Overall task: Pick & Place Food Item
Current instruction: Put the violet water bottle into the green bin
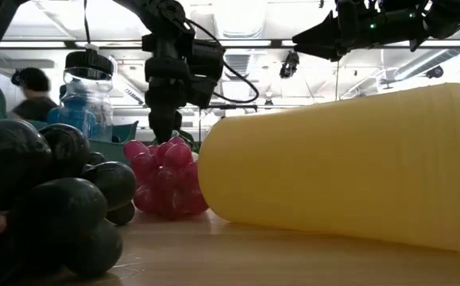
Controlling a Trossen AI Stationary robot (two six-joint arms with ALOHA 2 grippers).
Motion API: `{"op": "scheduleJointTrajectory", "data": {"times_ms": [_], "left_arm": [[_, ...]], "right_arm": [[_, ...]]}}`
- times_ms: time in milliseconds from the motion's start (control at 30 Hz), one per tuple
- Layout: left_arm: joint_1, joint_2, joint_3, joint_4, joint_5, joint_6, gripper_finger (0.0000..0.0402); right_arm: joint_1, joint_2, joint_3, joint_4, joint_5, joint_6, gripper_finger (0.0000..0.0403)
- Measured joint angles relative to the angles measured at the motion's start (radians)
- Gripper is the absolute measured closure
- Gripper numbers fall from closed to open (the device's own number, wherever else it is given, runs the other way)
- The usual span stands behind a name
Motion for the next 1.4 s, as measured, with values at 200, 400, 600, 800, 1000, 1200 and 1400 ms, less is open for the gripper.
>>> {"op": "scheduleJointTrajectory", "data": {"times_ms": [200,400,600,800,1000,1200,1400], "left_arm": [[-0.053,0.0,0.0,-0.003,0.001,-0.013,0.0231],[-0.094,0.0,0.001,-0.003,0.0,-0.027,0.0231],[-0.132,0.0,0.001,-0.003,0.0,-0.032,0.0231],[-0.168,0.0,0.001,-0.003,0.0,-0.032,0.0231],[-0.204,-0.001,0.001,-0.005,0.0,-0.032,0.0231],[-0.214,-0.009,0.061,-0.098,-0.006,-0.057,0.0231],[-0.216,-0.066,0.118,-0.125,-0.113,-0.046,0.0231]], "right_arm": [[0.0,0.0,0.0,0.0,0.0,0.0,0.0097],[0.0,0.0,0.0,0.0,0.0,0.0,0.0097],[0.0,0.0,0.0,0.0,0.0,0.0,0.0097],[0.0,0.0,0.0,0.0,0.0,0.0,0.0097],[0.0,0.0,0.0,0.0,0.0,0.0,0.0097],[0.0,0.0,0.0,0.0,0.0,0.0,0.0097],[0.0,0.0,0.0,0.0,0.0,0.0,0.0097]]}}
